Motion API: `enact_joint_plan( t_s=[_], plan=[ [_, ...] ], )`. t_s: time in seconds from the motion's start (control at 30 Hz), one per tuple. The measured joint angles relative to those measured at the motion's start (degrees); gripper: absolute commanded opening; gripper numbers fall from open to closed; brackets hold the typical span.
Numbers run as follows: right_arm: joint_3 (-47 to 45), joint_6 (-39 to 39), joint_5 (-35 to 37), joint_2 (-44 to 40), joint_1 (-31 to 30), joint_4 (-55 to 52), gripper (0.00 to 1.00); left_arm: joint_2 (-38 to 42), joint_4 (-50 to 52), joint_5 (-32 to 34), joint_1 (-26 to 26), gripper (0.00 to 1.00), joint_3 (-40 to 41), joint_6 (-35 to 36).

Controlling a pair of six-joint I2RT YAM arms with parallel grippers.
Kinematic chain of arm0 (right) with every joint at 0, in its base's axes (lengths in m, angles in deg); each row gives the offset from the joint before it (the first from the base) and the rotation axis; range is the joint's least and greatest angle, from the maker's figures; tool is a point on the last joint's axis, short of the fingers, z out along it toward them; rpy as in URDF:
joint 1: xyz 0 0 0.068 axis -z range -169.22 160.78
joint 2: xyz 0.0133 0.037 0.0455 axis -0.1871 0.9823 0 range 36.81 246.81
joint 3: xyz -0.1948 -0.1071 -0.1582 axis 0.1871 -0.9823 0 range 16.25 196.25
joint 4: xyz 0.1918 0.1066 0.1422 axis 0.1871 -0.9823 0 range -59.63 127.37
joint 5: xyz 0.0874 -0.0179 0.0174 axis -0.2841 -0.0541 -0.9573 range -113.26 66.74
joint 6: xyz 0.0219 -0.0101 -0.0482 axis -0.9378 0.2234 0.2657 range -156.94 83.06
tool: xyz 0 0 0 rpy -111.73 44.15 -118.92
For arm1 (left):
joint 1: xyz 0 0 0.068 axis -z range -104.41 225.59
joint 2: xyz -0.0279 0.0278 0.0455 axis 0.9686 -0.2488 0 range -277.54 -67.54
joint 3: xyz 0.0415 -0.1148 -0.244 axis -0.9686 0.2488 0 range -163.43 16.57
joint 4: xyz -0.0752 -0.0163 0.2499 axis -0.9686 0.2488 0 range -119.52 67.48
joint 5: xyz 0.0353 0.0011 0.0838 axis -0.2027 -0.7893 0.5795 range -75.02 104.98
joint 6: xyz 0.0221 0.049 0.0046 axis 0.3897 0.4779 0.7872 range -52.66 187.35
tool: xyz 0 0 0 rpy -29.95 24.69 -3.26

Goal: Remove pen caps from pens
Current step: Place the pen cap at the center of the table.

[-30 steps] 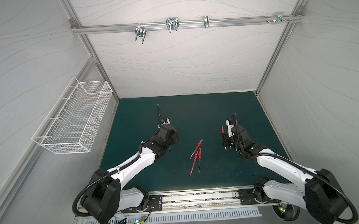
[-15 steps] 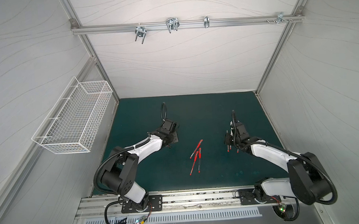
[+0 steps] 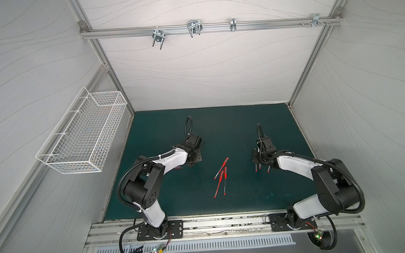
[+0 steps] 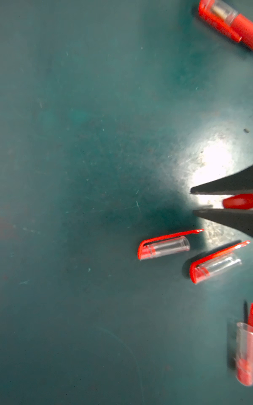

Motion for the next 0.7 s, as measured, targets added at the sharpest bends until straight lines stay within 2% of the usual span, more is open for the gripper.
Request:
enact_joint_plan(
  t_s=[0.07, 0.2, 0.3, 0.53, 0.7],
  plan=[
    [0.15, 0.02, -0.02, 0.46, 0.0, -0.26, 0.07, -0.7, 0.39, 0.02, -0.2, 0.11, -0.11, 0.0],
    [0.46, 0.11, 0.0, 1.11, 0.11, -0.59, 0.18, -1.68, 1.33, 0.02, -0.26, 0.28, -1.49, 0.52],
    [0.76, 0.5, 0.02, 1.27, 0.11, -0.9, 0.26, -2.29, 1.97, 0.2, -0.26, 0.35, -1.88, 0.74],
    [0.66, 1.57, 0.31, -0.26, 0.07, -1.16, 0.4, -1.77, 2.78, 0.24, -0.31, 0.42, -1.81, 0.92],
    [-2.05, 3.39, 2.1, -8.57, -1.64, -0.33, 0.43, 3.89, 0.9, 1.27, 0.52, 0.47, 0.59, 1.88]
  ],
)
